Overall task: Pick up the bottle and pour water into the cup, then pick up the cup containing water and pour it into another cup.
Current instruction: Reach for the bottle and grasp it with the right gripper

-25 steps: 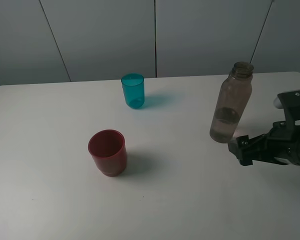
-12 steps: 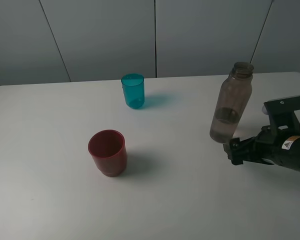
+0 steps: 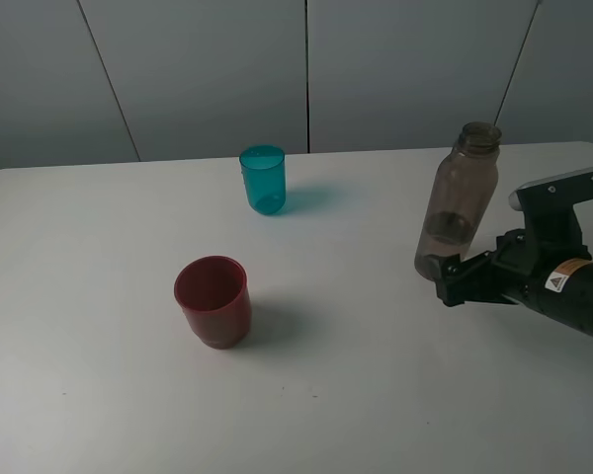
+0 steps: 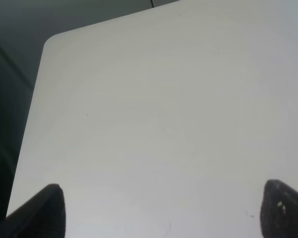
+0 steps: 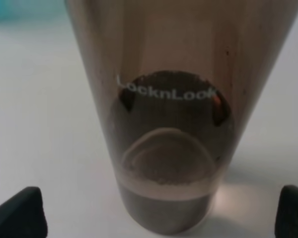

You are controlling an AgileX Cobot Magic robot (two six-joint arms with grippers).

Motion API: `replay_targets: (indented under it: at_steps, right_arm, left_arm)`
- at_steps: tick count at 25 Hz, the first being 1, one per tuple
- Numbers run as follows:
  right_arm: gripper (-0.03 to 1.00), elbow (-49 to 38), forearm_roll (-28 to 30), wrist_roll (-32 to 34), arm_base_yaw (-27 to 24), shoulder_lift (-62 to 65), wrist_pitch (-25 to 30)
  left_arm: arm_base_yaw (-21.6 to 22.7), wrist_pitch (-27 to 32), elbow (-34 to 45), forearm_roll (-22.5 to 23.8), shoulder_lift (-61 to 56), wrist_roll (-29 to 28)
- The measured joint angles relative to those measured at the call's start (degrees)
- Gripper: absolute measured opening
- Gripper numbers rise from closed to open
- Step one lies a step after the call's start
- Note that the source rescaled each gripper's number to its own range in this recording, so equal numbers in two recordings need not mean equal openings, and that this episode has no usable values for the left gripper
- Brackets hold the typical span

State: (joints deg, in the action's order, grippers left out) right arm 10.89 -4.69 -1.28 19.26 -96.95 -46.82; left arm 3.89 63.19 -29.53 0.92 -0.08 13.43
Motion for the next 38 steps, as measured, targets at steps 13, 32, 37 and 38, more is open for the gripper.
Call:
replay_targets:
  at_steps: [13,32,37,38]
  right_arm:
    - [1.00,0.00,-0.67,0.00,0.00,-5.71,-12.26]
    - [1.00,5.57,-0.56,2.26,0.00,-13.88,-17.94]
    - [1.00,6.92,-0.67,2.99,0.00,-16.39,-19.25]
    - [1.00,6.92,-0.81,3.28,0.00,-16.76,-20.14]
  left_arm:
    - [0.00,0.00,0.00,0.00,0.00,0.00]
    - [0.00,0.00,0.00,0.00,0.00,0.00]
    - [0.00,0.00,0.00,0.00,0.00,0.00]
    - [0.00,0.00,0.00,0.00,0.00,0.00]
